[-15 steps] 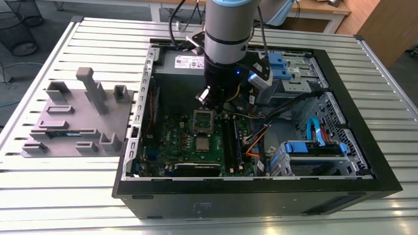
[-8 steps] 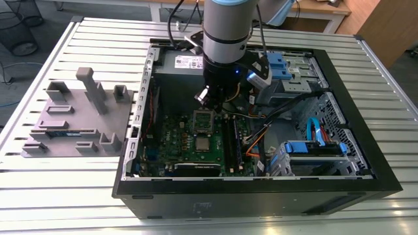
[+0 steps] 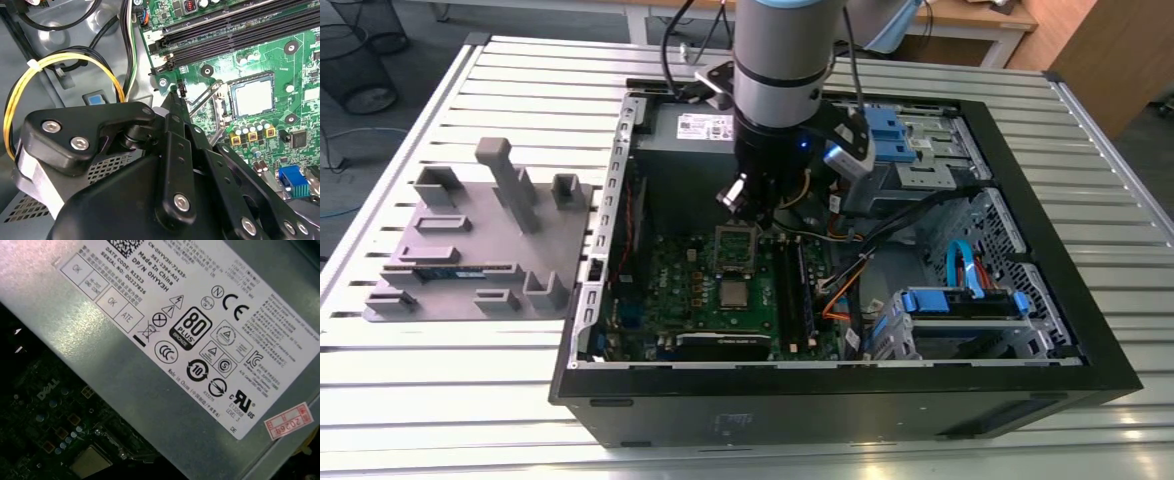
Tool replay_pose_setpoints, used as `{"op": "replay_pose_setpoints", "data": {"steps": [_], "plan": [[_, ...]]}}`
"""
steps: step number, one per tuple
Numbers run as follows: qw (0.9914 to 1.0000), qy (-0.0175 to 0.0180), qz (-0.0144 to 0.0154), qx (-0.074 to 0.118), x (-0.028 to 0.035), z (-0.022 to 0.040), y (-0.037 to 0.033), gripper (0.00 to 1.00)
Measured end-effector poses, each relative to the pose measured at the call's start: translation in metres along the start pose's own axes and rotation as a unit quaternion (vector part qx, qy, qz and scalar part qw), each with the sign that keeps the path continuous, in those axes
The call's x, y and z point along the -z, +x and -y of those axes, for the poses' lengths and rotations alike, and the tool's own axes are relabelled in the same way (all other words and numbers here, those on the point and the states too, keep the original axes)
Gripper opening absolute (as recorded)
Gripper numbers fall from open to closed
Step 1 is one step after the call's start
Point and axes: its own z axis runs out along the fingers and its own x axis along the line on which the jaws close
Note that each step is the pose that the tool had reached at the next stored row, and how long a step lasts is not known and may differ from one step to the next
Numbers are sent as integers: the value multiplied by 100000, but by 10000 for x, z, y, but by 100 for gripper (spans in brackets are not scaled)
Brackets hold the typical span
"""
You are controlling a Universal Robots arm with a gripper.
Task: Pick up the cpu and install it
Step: 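Close the cpu cover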
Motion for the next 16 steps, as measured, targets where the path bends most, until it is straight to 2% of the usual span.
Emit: {"op": "replay_pose_setpoints", "data": {"steps": [16], "plan": [[99999, 5, 29, 505, 48, -11, 11, 11]]}}
